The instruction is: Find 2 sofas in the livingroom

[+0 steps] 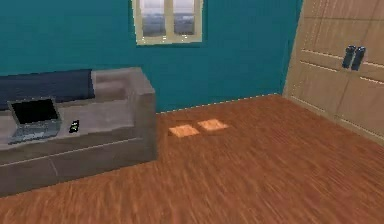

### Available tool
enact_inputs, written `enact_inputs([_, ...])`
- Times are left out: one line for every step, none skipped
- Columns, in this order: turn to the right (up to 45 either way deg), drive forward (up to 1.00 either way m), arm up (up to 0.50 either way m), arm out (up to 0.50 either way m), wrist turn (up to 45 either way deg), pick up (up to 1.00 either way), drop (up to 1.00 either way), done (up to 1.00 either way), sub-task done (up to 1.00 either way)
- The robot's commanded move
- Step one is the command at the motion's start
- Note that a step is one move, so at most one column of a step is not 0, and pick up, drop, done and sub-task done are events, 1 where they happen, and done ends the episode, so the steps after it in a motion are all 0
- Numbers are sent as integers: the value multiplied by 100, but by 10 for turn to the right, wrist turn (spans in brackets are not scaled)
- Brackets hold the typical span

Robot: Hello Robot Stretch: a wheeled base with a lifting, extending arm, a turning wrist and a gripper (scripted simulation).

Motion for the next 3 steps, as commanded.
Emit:
enact_inputs([0,100,0,0,0,0,0,0,0])
enact_inputs([150,0,0,0,0,0,0,0,0])
enact_inputs([0,20,0,0,0,0,0,0,0])
